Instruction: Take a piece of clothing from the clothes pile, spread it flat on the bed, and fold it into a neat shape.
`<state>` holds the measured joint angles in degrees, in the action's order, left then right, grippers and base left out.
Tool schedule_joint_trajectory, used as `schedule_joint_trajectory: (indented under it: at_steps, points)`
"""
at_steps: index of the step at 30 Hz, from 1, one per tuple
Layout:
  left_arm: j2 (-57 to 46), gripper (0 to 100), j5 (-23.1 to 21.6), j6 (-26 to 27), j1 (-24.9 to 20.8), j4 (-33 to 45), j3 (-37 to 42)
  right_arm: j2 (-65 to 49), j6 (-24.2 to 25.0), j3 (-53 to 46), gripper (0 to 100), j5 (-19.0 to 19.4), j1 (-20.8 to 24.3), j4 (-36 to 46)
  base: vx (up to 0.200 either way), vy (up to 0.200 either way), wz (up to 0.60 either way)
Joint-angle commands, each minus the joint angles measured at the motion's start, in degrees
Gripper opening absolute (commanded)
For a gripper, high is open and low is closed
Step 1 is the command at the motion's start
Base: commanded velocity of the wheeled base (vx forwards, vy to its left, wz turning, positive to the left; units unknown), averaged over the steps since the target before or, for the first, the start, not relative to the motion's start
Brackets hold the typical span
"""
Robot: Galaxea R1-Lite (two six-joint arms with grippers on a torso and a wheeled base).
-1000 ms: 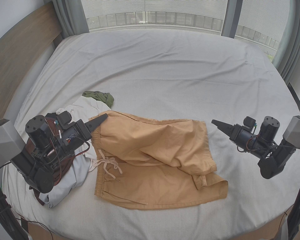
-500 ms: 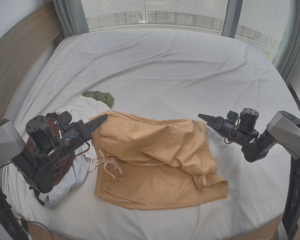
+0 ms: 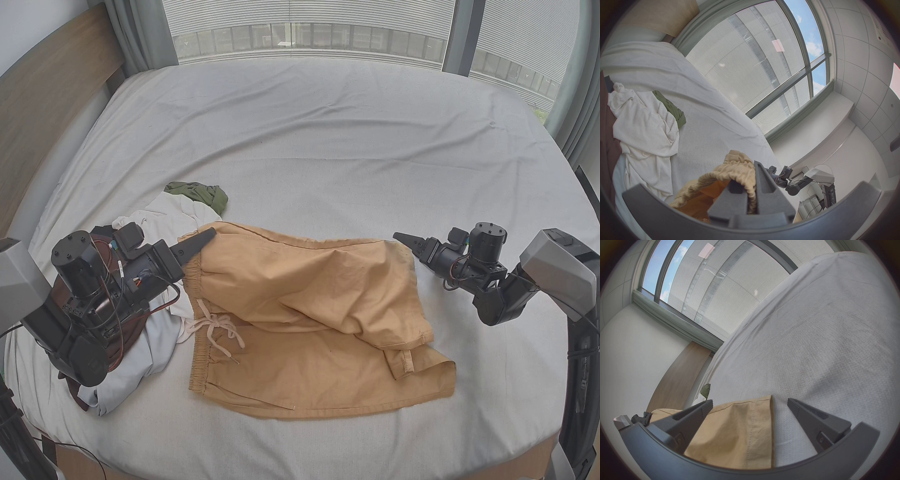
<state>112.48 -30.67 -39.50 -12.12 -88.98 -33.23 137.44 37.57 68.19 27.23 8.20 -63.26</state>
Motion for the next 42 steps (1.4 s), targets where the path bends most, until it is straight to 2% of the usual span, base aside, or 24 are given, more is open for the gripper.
schedule_joint_trajectory:
  at_steps: [1,10,18,25,30,35,42]
  points:
    - [0.11,0,0.0,-0.05,0.08,-0.23,0.01,0.2,0.05,-0.25,0,0.1,0.58,0.06,0.0,0.0,0.0]
    - [0.46,0,0.0,-0.05,0.08,-0.23,-0.08,-0.77,0.05,-1.92,0,-0.16,0.15,-2.13,0.0,0.0,0.0]
    - [0.46,0,0.0,-0.23,-0.19,-0.23,-0.43,-9.12,0.49,-15.72,0,0.28,-2.32,-13.56,0.0,0.0,0.0]
    - [0.72,0,0.0,-0.05,0.16,-0.14,-0.52,-15.27,3.83,-25.04,0,0.63,-2.23,-24.02,0.0,0.0,0.0]
    - [0.9,0,0.0,-0.05,0.34,-0.23,-0.52,-19.75,4.0,-26.01,0,0.63,-2.4,-24.28,0.0,0.0,0.0]
    - [1.16,0,0.0,0.03,0.34,-0.23,-0.78,-24.85,5.76,-27.76,0,3.62,-4.51,-24.37,0.0,0.0,0.0]
    - [0.98,0,0.09,0.12,0.6,-0.23,-1.13,-29.95,7.08,-29.43,0,5.11,-5.13,-24.46,0.0,0.0,0.0]
